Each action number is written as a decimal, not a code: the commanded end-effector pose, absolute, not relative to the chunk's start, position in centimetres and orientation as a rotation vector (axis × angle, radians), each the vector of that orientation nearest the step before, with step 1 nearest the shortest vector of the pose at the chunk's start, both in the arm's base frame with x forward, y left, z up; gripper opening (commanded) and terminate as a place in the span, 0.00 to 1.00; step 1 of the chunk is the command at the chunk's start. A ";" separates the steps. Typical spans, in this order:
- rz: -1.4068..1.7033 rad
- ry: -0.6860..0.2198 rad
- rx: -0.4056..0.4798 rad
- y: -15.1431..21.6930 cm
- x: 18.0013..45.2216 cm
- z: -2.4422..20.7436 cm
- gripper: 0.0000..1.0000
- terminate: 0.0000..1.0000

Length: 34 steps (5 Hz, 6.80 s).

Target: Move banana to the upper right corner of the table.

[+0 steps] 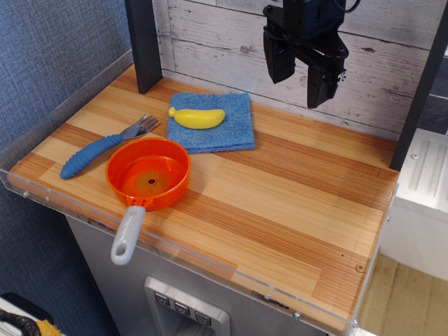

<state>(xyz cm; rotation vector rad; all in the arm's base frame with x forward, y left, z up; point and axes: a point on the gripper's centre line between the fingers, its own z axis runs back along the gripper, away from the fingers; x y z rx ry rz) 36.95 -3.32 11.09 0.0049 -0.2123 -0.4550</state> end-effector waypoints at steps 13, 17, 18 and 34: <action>-0.809 -0.038 0.153 11.1 37.3 4.2 0.00 0.00; -0.742 -0.119 0.174 10.1 36.7 10.1 0.00 0.00; -0.794 -0.151 0.159 7.1 37.4 10.2 0.00 0.00; -0.219 -0.249 0.082 5.7 34.6 13.5 1.00 0.00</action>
